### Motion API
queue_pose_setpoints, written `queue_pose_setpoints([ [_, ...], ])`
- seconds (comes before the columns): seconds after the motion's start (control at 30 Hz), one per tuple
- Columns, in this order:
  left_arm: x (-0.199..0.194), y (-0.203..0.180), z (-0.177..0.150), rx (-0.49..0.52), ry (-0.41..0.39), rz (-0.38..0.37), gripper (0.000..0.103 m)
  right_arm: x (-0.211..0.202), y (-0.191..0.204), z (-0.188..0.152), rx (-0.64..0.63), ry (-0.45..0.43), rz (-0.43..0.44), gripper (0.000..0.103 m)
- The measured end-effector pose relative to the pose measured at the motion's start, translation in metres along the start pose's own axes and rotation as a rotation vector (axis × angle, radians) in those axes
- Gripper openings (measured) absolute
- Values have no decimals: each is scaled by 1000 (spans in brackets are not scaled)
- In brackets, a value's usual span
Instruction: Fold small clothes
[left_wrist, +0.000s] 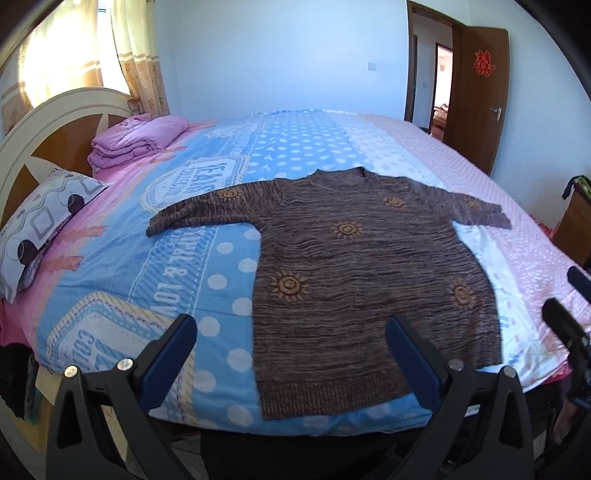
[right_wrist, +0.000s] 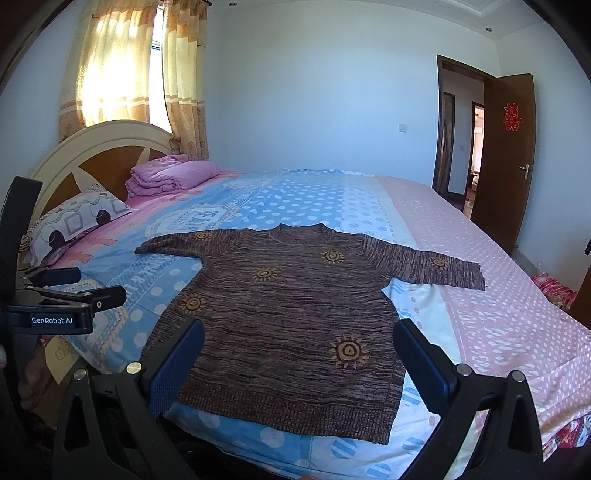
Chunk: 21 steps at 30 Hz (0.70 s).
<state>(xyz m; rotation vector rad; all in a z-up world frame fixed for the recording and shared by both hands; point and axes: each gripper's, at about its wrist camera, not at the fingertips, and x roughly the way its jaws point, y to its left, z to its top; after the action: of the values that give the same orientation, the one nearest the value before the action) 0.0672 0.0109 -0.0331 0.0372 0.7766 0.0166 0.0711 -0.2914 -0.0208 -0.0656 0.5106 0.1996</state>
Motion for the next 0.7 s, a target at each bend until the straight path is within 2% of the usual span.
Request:
queue_pose_setpoints([
  [0.1, 25, 0, 9, 24, 14, 27, 103, 25, -17, 1, 20, 33, 3, 102],
  [0.3, 79, -6, 26, 45, 56, 41, 103, 75, -52, -2, 61, 106, -53, 102],
  [0.57, 136, -25, 45, 78, 69, 46, 103, 136, -114, -7, 155, 182, -133, 102],
  [0.7, 159, -33, 58, 96, 44, 72, 103, 161, -152, -8, 216, 205, -173, 102],
])
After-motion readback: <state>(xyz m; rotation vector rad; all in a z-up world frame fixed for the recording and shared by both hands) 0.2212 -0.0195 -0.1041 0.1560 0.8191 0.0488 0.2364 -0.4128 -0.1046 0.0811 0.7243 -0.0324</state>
